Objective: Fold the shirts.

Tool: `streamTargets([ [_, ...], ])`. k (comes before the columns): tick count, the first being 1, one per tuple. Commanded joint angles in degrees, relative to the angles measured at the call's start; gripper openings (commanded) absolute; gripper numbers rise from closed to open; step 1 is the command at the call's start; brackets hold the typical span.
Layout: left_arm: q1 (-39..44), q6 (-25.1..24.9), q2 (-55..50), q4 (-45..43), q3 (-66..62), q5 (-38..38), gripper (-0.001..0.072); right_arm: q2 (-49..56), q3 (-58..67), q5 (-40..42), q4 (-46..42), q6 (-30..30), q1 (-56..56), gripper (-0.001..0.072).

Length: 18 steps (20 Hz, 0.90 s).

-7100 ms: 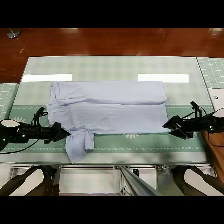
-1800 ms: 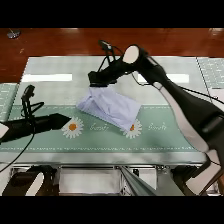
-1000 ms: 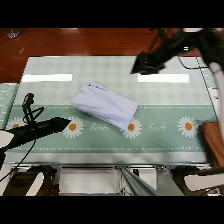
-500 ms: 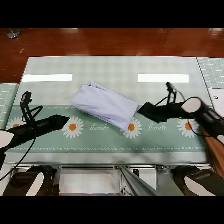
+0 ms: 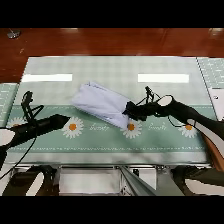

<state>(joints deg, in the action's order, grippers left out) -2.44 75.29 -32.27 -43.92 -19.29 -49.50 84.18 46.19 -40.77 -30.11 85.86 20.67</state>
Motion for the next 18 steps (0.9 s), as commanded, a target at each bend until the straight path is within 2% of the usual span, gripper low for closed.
streamTargets([
  [1,0.02,-0.07,-0.61,0.02,0.02,-0.20,0.0024,4.09,7.21,-3.91,1.77,-5.05,0.35,0.0032],
  [4,0.70,-0.07,-0.68,0.00,0.02,-0.22,0.0025,2.80,16.59,-8.55,1.62,-8.41,-0.76,0.0032],
  [9,1.14,-0.07,-0.72,0.00,0.02,-0.26,0.0024,-1.79,32.83,-12.87,0.70,-8.50,-5.66,0.0032],
  [11,1.64,-0.07,-0.72,0.00,0.02,-0.52,0.0025,-4.28,37.31,-15.47,-2.14,-8.26,-8.70,0.0031],
  [15,3.26,-0.07,-0.72,0.00,0.02,-0.61,0.0024,-9.79,43.89,-23.23,-13.94,-2.10,-16.87,0.0031],
  [18,4.15,-0.07,-0.72,0.02,0.02,-0.63,0.0025,-15.15,44.50,-29.31,-18.45,0.72,-26.95,0.0031],
])
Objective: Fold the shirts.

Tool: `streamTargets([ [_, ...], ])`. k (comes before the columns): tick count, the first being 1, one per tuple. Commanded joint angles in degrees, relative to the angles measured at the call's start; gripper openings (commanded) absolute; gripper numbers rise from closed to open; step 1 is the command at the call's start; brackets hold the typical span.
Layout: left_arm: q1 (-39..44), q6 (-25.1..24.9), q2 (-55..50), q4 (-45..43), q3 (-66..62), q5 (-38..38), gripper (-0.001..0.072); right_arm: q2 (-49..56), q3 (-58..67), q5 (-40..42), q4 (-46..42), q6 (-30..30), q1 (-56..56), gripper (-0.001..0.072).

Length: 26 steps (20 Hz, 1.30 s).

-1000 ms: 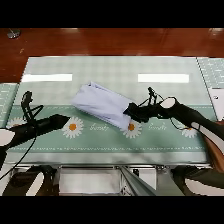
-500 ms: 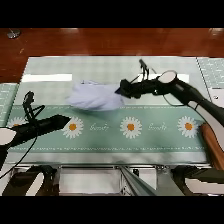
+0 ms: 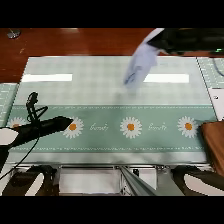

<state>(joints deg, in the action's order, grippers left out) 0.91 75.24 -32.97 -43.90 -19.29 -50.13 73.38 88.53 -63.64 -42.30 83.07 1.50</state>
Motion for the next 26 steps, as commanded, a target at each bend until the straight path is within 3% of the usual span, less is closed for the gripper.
streamTargets([
  [1,1.03,-0.02,-0.02,-0.02,0.02,0.00,0.0024,-5.86,2.16,-9.16,-6.84,3.69,-11.61,0.0032],
  [6,1.07,-0.02,-0.02,-0.02,0.02,0.02,0.0025,-10.95,1.92,-26.34,-13.38,5.29,-32.20,0.0032],
  [10,1.05,-0.04,-0.02,-0.02,0.02,0.26,0.0025,-16.00,-5.29,-31.45,-22.49,7.45,-43.43,0.0032],
  [14,1.03,-0.24,-0.02,-0.02,0.02,0.28,0.0025,-22.71,-14.64,-34.95,-35.69,9.03,-54.16,0.0032],
  [17,1.03,-0.24,-0.02,-0.02,0.02,1.29,0.0025,-29.07,-20.79,-36.54,-50.99,11.76,-61.90,0.0032],
  [21,1.03,-0.22,-0.02,-0.02,0.02,3.67,0.0025,-35.78,-26.99,-34.18,-64.39,16.63,-63.71,0.0035],
  [22,1.03,-0.22,-0.02,-0.02,0.02,4.09,0.0025,-35.91,-27.98,-33.88,-65.77,18.10,-63.71,0.0186],
  [23,1.03,-0.22,-0.02,-0.02,0.02,4.57,0.0025,-35.30,-28.57,-33.86,-65.75,18.67,-63.71,0.0553],
  [24,1.03,-0.22,-0.02,-0.02,0.02,5.03,0.0025,-34.12,-28.48,-33.73,-65.07,18.16,-63.47,0.0623],
  [26,1.03,-0.22,-0.02,-0.02,0.02,5.20,0.0025,-32.04,-28.48,-31.47,-62.79,16.55,-61.77,0.0623],
])
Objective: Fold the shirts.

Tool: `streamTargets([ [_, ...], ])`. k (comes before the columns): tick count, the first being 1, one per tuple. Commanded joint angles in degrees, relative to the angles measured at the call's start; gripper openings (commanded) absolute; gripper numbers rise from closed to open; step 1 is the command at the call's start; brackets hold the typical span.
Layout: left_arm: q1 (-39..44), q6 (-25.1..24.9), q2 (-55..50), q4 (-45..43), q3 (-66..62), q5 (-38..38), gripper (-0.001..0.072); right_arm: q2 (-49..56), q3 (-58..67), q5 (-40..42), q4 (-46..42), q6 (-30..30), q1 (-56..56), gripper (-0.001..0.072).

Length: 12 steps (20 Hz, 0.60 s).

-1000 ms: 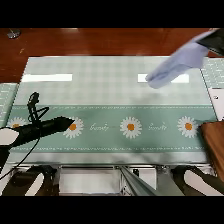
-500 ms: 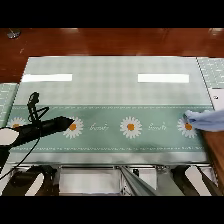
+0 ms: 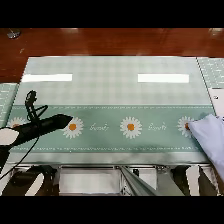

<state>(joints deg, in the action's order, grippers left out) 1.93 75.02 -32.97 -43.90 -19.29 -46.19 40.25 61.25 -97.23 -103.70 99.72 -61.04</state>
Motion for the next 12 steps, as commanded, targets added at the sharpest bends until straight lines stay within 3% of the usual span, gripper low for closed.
streamTargets([
  [1,0.00,0.00,-0.02,0.00,-0.04,1.64,0.0025,1.79,-0.98,4.59,0.28,-1.05,1.90,0.0623],
  [3,-0.46,-0.04,-0.85,-0.09,-2.05,2.10,0.0025,3.34,1.22,12.96,6.58,-4.52,5.51,0.0603],
  [4,-0.74,-0.04,-2.21,-0.09,-4.94,1.75,0.0025,4.50,3.04,17.35,10.84,-6.54,8.02,0.0513],
  [6,-0.85,-1.09,-6.58,-0.07,-13.90,0.07,0.0024,8.11,7.76,24.55,22.73,-10.86,14.78,0.0159],
  [7,-0.57,-2.25,-9.84,-0.07,-20.61,-2.16,0.0024,10.60,10.38,27.36,30.64,-13.40,19.10,0.0033],
  [9,0.92,-2.58,-17.05,-0.13,-35.15,-7.06,0.0023,16.13,14.86,30.69,43.63,-16.85,29.88,0.0032],
  [12,6.84,-1.18,-26.80,-4.46,-52.33,-10.36,0.0022,23.39,17.27,30.62,43.04,-18.16,50.14,0.0033],
])
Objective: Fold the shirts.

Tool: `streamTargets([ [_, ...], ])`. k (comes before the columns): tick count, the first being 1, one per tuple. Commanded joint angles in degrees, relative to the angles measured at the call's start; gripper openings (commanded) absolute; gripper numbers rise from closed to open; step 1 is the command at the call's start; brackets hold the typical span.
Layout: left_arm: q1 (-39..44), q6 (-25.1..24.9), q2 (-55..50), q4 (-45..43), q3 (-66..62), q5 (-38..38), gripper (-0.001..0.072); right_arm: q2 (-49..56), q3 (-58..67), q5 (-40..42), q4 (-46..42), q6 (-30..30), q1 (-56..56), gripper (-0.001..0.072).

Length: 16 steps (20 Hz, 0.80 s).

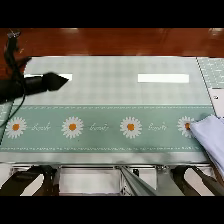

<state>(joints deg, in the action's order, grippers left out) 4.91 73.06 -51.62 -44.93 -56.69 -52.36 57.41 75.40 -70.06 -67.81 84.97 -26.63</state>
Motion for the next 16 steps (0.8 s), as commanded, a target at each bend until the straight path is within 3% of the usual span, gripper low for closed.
streamTargets([
  [1,6.29,3.98,-10.27,-7.17,-17.20,-4.13,0.0023,8.55,2.80,2.93,2.82,-3.34,21.99,0.0033],
  [3,11.06,10.14,-13.49,-17.84,-16.76,-4.66,0.0022,13.38,-0.04,2.56,-6.88,0.15,32.72,0.0033],
  [6,13.51,19.04,-17.64,-29.79,-11.15,-5.40,0.0024,18.64,-8.44,7.50,-18.97,11.21,40.39,0.0032],
  [9,11.78,19.19,-21.16,-31.65,-9.44,-5.33,0.0024,21.88,-12.57,8.48,-20.61,17.16,40.24,0.0032],
  [16,9.77,19.19,-23.04,-31.61,-9.44,-5.57,0.0024,22.36,-12.61,11.56,-21.70,17.35,40.30,0.0033],
])
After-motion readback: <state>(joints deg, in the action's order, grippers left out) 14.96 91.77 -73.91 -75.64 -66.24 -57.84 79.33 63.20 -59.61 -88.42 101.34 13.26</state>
